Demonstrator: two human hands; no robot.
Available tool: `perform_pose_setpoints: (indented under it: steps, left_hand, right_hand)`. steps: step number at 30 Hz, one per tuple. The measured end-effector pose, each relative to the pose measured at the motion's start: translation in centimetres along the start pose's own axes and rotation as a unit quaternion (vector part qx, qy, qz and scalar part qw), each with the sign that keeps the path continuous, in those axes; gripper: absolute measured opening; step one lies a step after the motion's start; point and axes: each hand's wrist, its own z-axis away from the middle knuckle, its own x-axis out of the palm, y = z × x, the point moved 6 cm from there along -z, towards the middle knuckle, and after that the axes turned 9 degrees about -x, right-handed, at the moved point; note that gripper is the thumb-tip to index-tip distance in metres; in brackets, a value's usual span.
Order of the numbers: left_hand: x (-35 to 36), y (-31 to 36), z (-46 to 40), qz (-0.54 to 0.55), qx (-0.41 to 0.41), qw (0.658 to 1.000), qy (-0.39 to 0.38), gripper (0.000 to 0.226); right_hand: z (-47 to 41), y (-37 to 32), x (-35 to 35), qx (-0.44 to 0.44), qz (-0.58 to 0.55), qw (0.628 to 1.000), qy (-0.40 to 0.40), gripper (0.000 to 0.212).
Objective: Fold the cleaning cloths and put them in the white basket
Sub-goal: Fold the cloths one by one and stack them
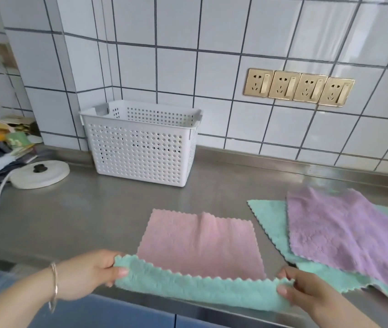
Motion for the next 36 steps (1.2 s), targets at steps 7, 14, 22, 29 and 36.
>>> perform_pose_setpoints:
  steps: [7, 14, 22, 29, 36]
  left_hand:
    - [-1.8, 1.2, -3.1, 0.099, -0.038, 0.992, 0.074, 0.028]
    - [-3.6, 1.6, -8.8, 0.116, -0.15, 0.952, 0.239, 0.046]
    - [-3.3, 1.4, -10.9, 0.015, -0.204, 0.932, 0.298, 0.042]
    - [-3.4, 1.7, -11.1, -0.043, -0.206, 0.922, 0.324, 0.038]
    - [-3.4, 2.3, -11.1, -0.103, -0.197, 0.909, 0.352, 0.031]
  right_hand:
    - [-3.6, -1.6, -1.1, 0.013, -0.093, 0.981, 0.17, 0.047]
    - [-10.5, -0.2, -1.0, 0.074, 0.002, 0.969, 0.237, 0.025]
    - [-12.4, 1.4, -1.1, 0.127, 0.043, 0.951, 0.277, 0.027]
    - [-12.9, 2.2, -1.0, 0.149, 0.06, 0.944, 0.287, 0.022]
    - [-12.9, 2.1, -0.7, 0.152, 0.08, 0.938, 0.301, 0.024]
